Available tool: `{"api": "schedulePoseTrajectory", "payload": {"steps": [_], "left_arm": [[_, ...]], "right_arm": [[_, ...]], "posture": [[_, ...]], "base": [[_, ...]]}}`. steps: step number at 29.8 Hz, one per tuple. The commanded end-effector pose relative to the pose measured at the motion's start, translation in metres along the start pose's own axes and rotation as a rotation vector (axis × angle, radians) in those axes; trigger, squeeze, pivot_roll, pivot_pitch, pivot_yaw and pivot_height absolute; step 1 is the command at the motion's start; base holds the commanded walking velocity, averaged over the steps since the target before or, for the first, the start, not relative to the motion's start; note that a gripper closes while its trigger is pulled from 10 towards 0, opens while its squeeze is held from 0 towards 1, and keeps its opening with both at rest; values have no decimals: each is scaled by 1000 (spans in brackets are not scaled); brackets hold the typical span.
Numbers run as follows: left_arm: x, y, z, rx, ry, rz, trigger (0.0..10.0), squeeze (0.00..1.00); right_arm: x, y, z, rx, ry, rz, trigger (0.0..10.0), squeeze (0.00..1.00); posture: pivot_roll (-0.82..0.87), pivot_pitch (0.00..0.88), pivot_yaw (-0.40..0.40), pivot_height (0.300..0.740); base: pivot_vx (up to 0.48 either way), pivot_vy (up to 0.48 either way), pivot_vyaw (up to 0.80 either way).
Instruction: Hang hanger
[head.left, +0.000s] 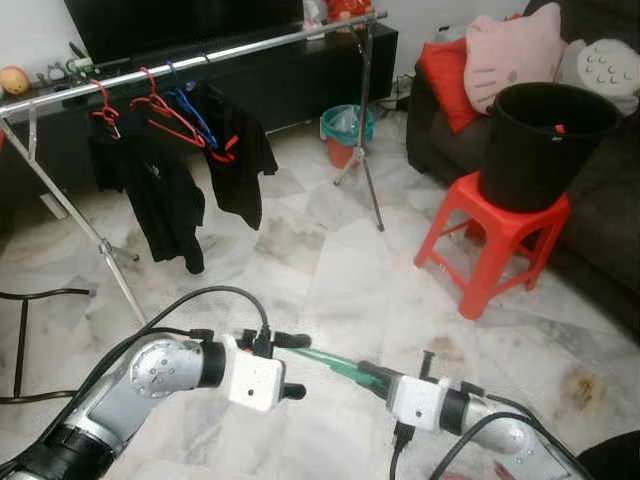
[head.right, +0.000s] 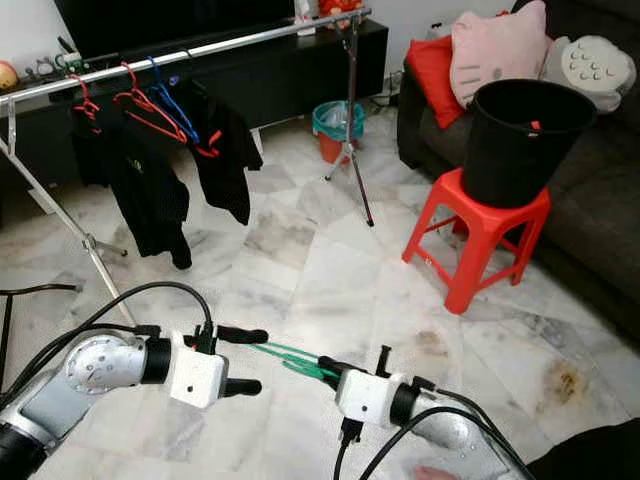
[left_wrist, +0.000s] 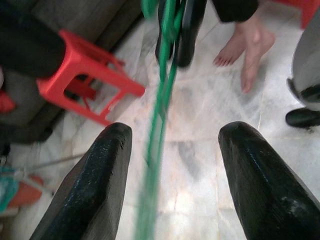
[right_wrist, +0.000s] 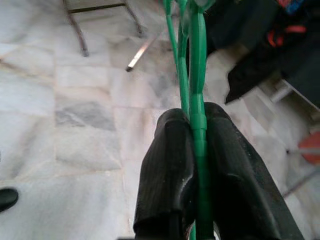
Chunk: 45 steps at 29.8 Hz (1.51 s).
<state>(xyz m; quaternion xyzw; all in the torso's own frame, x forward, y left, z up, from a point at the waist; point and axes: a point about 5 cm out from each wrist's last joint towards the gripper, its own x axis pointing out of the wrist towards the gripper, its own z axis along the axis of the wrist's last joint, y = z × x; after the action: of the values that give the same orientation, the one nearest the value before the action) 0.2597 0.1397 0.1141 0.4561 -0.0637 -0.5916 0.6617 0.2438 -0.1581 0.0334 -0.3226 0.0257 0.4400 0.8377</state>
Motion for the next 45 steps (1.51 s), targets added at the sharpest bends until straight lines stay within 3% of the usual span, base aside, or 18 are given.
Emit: {"api": "schedulePoseTrajectory", "payload": {"steps": [1, 3, 4, 5, 8, 9, 10, 11, 12, 13, 15, 16, 17, 20, 21, 26, 32, 45], "left_arm": [[-9, -2, -15, -16, 70, 19, 10000, 0], [-11, -4, -32, -107, 138, 125, 10000, 0], [-11, -4, -32, -107, 138, 125, 10000, 0], [-13, -5, -47, -236, 189, 261, 10000, 0], [-17, -15, -71, -431, 276, 415, 10000, 0], [-19, -19, -78, -486, 314, 457, 10000, 0], [-21, -23, -85, -536, 362, 502, 10000, 0], [-22, -27, -90, -575, 392, 537, 10000, 0], [-22, -27, -90, -575, 392, 537, 10000, 0], [-26, -43, -105, -718, 481, 639, 10000, 0], [-26, -56, -112, -841, 510, 700, 10000, 0], [-26, -56, -112, -841, 510, 700, 10000, 0], [-25, -71, -118, -951, 563, 746, 10000, 0], [-21, -90, -122, -1070, 619, 767, 10000, 0], [-18, -104, -122, -1101, 663, 737, 10000, 0], [-19, -136, -121, -1193, 758, 669, 10000, 0], [-26, -162, -122, -1329, 852, 688, 10000, 0], [-25, -177, -119, -1359, 913, 639, 10000, 0]], "right_arm": [[0, -1, -2, 32, 5, -53, 0, 0], [1, 3, -7, 80, 26, -92, 0, 0], [1, 3, -7, 80, 26, -92, 0, 0], [2, 7, -13, 128, 45, -132, 0, 0], [3, 13, -23, 244, 80, -227, 0, 0], [3, 14, -25, 284, 90, -258, 3569, 0], [4, 15, -29, 325, 108, -299, 3569, 0], [3, 15, -33, 364, 129, -338, 10000, 0], [3, 15, -33, 364, 129, -338, 10000, 0], [2, 18, -46, 495, 217, -449, 10000, 0], [0, 23, -57, 613, 290, -531, 10000, 0], [0, 23, -57, 613, 290, -531, 10000, 0], [-6, 30, -70, 766, 374, -642, 10000, 0], [-14, 42, -81, 944, 462, -756, 10000, 0], [-18, 53, -87, 1062, 509, -805, 10000, 0], [-25, 77, -94, 1149, 635, -815, 10000, 0], [-28, 86, -95, 1193, 650, -849, 10000, 0], [-34, 97, -98, 1193, 700, -818, 10000, 0]], "posture": [[93, 38, 78, 740], [90, 37, 79, 740], [90, 37, 79, 740], [89, 37, 79, 740], [87, 39, 74, 740], [89, 36, 74, 740], [86, 36, 74, 740], [83, 35, 71, 740], [83, 35, 71, 740], [83, 37, 68, 740], [79, 34, 64, 740], [79, 34, 64, 740], [76, 33, 60, 740], [76, 29, 59, 740], [70, 28, 58, 740], [79, 28, 48, 740], [62, 26, 44, 740], [61, 13, 42, 740]], "base": [[0, 0, 0], [0, 0, 0], [0, 0, 0], [0, 0, 0], [0, 0, 0], [0, 0, 0], [0, 0, 0], [0, 0, 0], [0, 0, 0], [0, 0, 0], [0, 0, 0], [0, 0, 0], [0, 0, 0], [0, 0, 0], [0, 0, 0], [0, 0, 0], [0, 0, 0], [172, 0, 0]]}}
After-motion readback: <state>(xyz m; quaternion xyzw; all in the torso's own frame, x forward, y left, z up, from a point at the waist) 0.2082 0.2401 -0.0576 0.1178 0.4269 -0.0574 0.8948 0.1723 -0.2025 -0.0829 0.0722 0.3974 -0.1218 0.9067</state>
